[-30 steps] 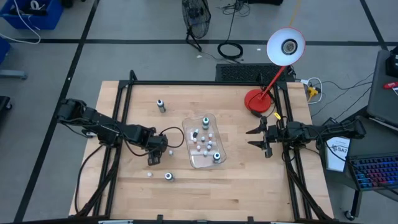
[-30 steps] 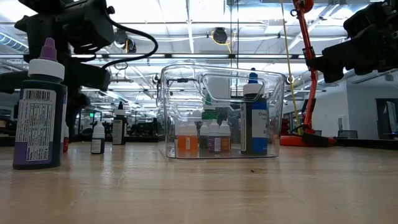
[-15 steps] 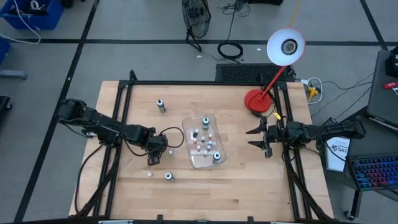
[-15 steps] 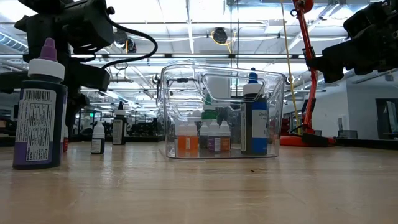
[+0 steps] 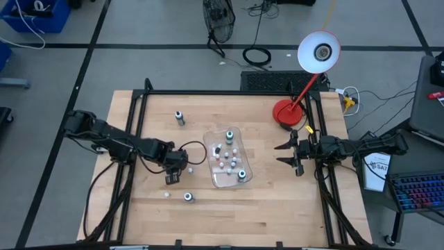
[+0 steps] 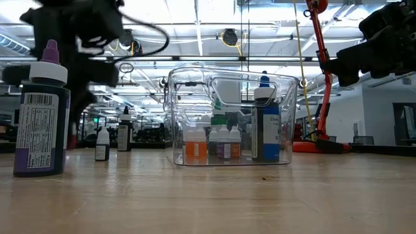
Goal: Pick & Place food coloring
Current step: Put the small red food coloring bottle into the transparent bin
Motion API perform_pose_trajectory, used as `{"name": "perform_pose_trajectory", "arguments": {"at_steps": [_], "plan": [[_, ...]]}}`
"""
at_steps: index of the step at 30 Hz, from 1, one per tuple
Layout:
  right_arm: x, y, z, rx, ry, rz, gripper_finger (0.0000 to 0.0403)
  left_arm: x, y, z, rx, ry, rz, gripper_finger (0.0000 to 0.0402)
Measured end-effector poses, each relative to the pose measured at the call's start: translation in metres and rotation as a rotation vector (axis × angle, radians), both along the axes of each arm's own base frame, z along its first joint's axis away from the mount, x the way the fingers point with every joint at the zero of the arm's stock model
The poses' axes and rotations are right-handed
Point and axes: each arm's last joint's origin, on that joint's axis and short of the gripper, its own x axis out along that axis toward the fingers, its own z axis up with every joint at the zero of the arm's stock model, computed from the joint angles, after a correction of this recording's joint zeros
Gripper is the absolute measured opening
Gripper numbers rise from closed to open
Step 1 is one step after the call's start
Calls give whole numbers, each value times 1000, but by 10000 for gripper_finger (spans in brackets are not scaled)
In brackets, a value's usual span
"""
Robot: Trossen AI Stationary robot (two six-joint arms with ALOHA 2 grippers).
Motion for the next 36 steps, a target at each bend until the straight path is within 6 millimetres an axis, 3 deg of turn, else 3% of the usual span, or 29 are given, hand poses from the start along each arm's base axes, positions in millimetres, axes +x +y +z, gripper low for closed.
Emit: {"name": "perform_pose_trajectory", "arguments": {"at_steps": [5,14,17,20,23,25,29,36], "plan": [[0,0,0,0,0,0,193,23,-4,54,9,-55,-63,65],[0,0,0,0,0,0,194,66,-8,203,182,-306,-174,65],[0,0,0,0,0,0,192,87,-10,232,275,-299,-216,65],[0,0,0,0,0,0,193,113,-12,247,314,-289,-287,65],[0,0,0,0,0,0,194,138,-11,250,329,-282,-327,65],[0,0,0,0,0,0,193,154,-9,241,323,-252,-341,65],[0,0,0,0,0,0,193,181,-8,197,319,-104,-353,65],[0,0,0,0,0,0,192,203,-17,114,288,4,-400,65]]}}
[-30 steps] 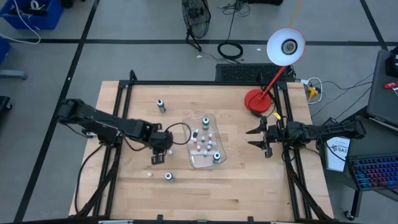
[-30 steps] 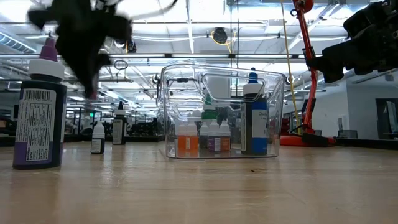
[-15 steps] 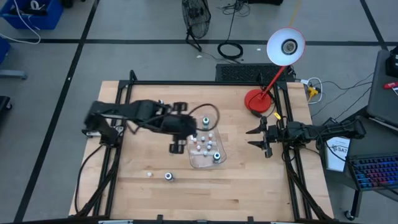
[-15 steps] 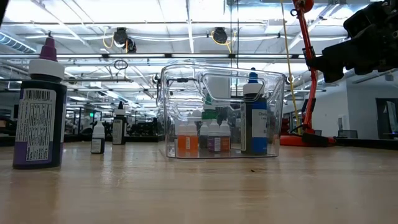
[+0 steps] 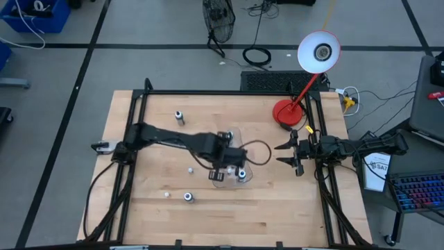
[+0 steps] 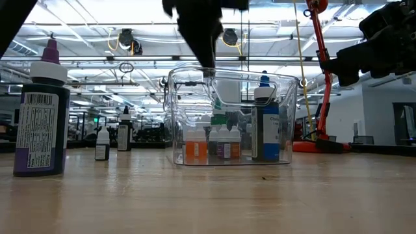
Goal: Pick & Place food coloring
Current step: Put the small red food coloring bottle into the transparent bin
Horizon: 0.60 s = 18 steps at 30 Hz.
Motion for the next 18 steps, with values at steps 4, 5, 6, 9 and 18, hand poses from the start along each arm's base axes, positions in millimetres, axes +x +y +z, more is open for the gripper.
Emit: {"name": "perform_pose_trajectory", "arguments": {"at_steps": [4,5,6,9,18], "plan": [[0,0,0,0,0,0,193,-3,0,-33,-45,16,-8,65],[0,0,0,0,1,1,194,-4,1,-40,-45,27,0,65],[0,0,0,0,1,0,194,-5,1,-45,-46,42,10,65],[0,0,0,0,1,1,193,-8,-1,-59,-75,65,9,65],[0,0,0,0,1,0,194,-10,-2,-75,-188,81,-33,65]]}}
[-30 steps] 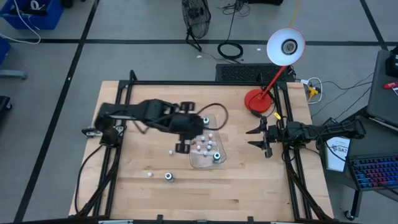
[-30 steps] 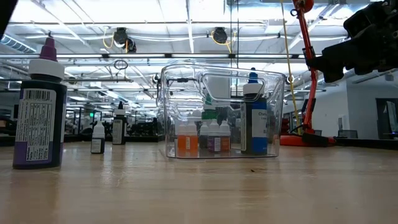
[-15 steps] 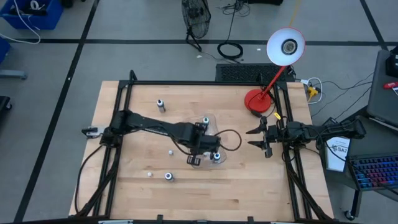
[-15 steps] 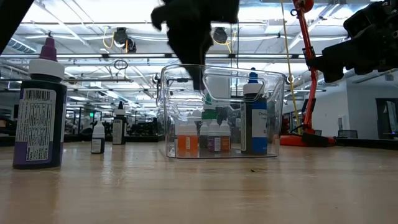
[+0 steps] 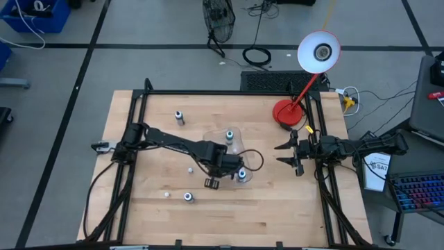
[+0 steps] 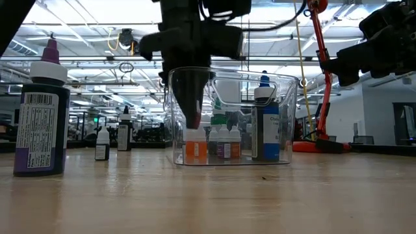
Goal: Pick & Place food coloring
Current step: Put the small red food coloring bottle into the transparent bin
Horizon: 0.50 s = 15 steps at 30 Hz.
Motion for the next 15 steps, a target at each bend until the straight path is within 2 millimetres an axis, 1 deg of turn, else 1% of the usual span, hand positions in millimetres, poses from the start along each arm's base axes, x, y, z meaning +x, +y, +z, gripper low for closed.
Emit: {"name": "perform_pose_trajectory", "arguments": {"at_steps": [3,8,15], "plan": [[0,0,0,0,0,0,192,1,2,-5,-45,-4,-1,65],[0,0,0,0,0,1,194,0,4,-15,-63,-10,0,65],[0,0,0,0,0,0,192,0,10,-21,-111,-15,13,65]]}}
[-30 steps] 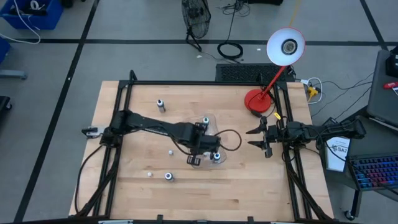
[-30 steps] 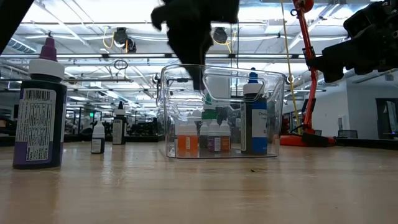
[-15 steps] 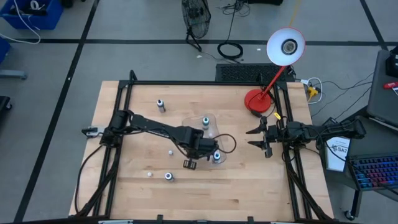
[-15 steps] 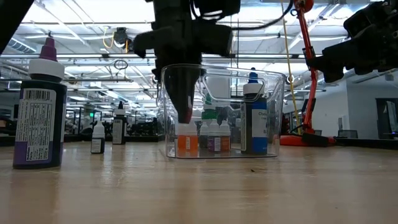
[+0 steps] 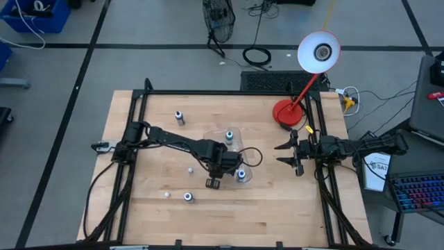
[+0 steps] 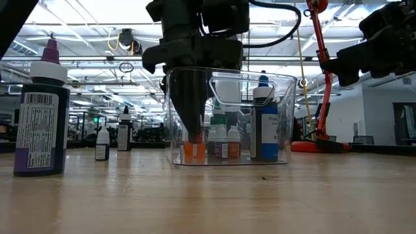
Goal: Pick & Place food coloring
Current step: Put the small red food coloring bottle into the transparent bin, then put the small black food coloring bottle into the transparent bin
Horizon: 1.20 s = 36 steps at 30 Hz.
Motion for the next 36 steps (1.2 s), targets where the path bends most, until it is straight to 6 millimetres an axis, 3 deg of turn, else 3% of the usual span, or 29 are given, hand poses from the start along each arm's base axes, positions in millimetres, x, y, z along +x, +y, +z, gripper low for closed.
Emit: {"name": "perform_pose_trajectory", "arguments": {"at_steps": [5,12,18,28,32,36], "plan": [[0,0,0,0,0,0,194,0,0,0,-4,1,20,67],[0,0,0,0,0,0,194,1,0,0,-9,-7,46,172],[0,0,0,0,0,0,192,2,0,3,-11,-7,49,207],[0,0,0,0,0,0,192,2,-2,58,25,53,111,213],[0,0,0,0,0,0,193,-22,-10,81,43,81,130,213],[0,0,0,0,0,0,194,-56,-24,103,66,-57,133,214]]}}
